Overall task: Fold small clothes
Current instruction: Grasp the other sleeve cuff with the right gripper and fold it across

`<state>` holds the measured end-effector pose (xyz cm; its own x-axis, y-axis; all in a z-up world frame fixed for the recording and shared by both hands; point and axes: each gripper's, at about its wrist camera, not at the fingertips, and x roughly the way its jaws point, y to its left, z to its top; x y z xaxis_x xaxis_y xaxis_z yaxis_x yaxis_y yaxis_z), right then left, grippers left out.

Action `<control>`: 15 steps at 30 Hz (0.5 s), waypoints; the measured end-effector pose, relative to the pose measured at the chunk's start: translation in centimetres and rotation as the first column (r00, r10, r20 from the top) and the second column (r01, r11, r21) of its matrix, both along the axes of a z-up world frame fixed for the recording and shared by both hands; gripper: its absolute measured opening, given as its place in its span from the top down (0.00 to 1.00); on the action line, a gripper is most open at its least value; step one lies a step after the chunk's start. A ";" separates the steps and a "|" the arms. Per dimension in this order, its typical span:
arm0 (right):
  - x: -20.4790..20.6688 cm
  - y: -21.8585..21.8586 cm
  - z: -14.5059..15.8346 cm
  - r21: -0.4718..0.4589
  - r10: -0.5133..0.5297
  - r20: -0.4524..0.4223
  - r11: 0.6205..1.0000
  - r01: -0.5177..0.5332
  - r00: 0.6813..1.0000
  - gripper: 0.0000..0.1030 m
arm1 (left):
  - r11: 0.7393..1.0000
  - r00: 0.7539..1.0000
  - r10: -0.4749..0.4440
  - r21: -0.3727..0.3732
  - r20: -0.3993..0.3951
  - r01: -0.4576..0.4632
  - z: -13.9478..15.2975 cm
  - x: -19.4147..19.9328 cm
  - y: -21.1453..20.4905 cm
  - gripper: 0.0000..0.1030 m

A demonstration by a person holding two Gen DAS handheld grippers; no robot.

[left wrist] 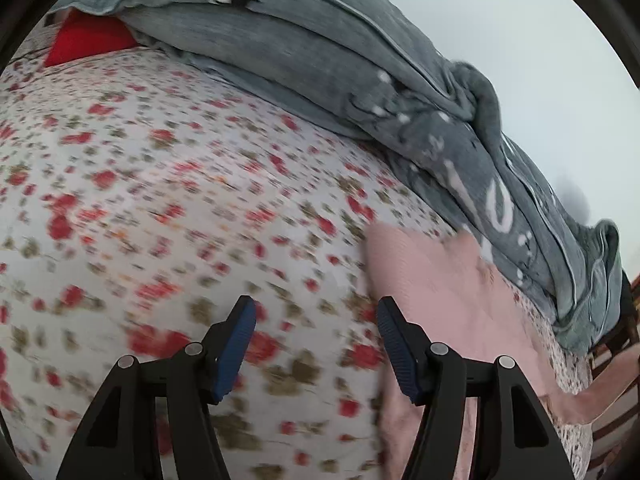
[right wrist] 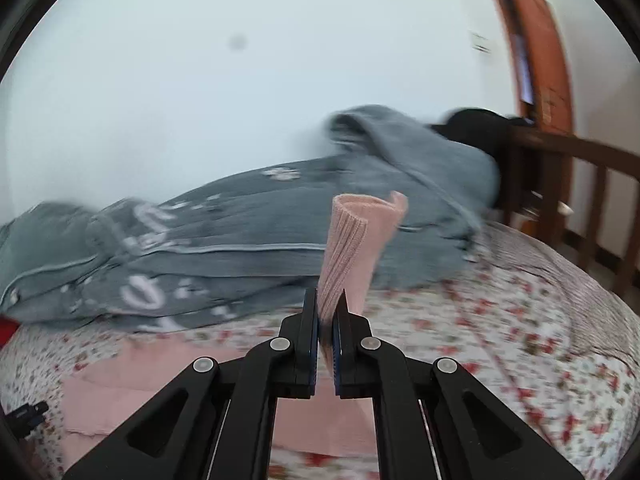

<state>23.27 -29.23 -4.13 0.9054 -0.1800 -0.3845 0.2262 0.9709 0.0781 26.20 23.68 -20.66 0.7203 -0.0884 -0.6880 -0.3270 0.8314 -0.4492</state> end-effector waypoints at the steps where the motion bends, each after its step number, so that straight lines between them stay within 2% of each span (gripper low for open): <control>1: 0.6 1.8 0.0 -0.006 0.025 -0.003 1.000 -0.025 1.000 0.94 | 1.000 1.000 0.013 -0.005 -0.004 -0.013 0.0 -0.1 0.6 0.41; 5: 3.2 10.8 -0.9 -0.003 0.158 -0.040 0.987 -0.159 0.987 0.94 | 0.997 0.998 0.064 -0.049 -0.017 -0.065 0.0 -0.8 3.7 0.41; 8: 4.6 18.2 -2.8 0.001 0.265 -0.081 0.964 -0.266 0.961 0.94 | 0.994 0.996 0.089 -0.060 -0.025 -0.090 -0.1 -1.2 5.1 0.41; 11: 5.6 25.6 -5.6 0.018 0.377 -0.148 0.926 -0.378 0.914 0.94 | 0.993 0.995 0.090 -0.074 -0.033 -0.092 -0.2 -1.4 6.0 0.41; 13: 5.9 30.5 -8.2 0.012 0.451 -0.207 0.889 -0.459 0.868 0.94 | 0.992 0.996 0.085 -0.089 -0.040 -0.089 -0.4 -1.5 6.4 0.41; 15: 5.6 34.7 -10.7 -0.031 0.493 -0.281 0.853 -0.522 0.823 0.94 | 0.992 0.996 0.080 -0.097 -0.048 -0.084 -0.6 -1.6 6.7 0.41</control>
<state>28.90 5.47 -14.85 0.7532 0.2271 -0.6174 -0.3028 0.9529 -0.0188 24.63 30.33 -21.22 0.6969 -0.0994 -0.7102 -0.4137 0.7532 -0.5114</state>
